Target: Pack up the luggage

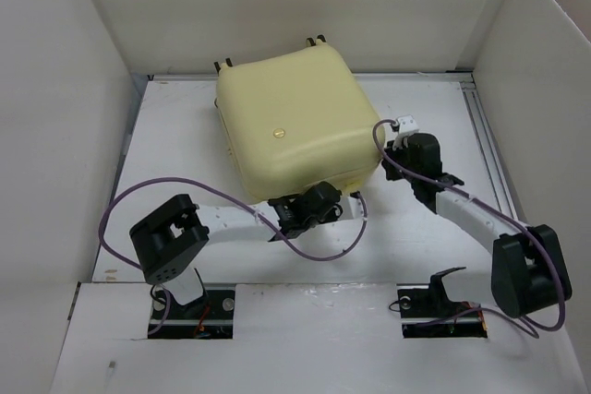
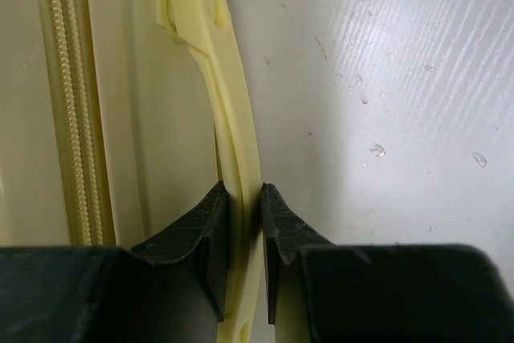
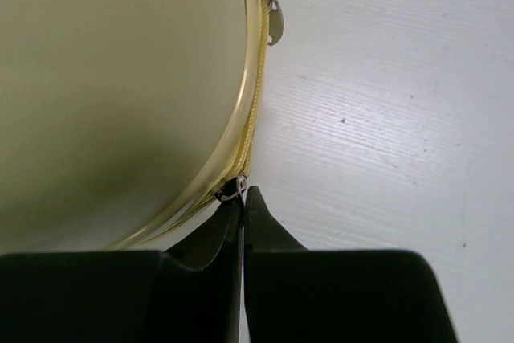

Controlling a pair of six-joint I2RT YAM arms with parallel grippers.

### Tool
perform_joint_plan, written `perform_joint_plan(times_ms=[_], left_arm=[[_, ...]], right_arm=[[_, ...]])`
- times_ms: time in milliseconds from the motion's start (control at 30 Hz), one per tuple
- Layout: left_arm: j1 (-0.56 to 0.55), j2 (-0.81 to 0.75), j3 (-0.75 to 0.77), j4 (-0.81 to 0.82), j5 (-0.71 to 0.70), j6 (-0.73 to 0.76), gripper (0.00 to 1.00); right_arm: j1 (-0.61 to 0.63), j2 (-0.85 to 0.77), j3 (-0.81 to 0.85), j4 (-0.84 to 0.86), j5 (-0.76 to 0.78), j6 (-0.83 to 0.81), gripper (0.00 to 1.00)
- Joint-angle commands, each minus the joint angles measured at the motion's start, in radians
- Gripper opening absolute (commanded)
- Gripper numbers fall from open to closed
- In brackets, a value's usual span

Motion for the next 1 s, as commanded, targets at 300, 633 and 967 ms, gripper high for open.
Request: perform_joint_plan(times_ms=[300,633,967], left_arm=[[-0.034,0.049,-0.133,-0.29,-0.056,0.025,0.0],[-0.034,0.01,-0.179,-0.258,-0.065,0.095,0.0],[-0.034,-0.017,-0.153,-0.264,-0.038,0.091,0.0]], right_arm=[[-0.27,0.178,0.288,0.334,-0.091,-0.356,0.0],[-0.336,0.473,0.506,0.604,-0.591,-0.365,0.0],[-0.273,0.6,0.504,0.725,-0.719,-0.24,0.0]])
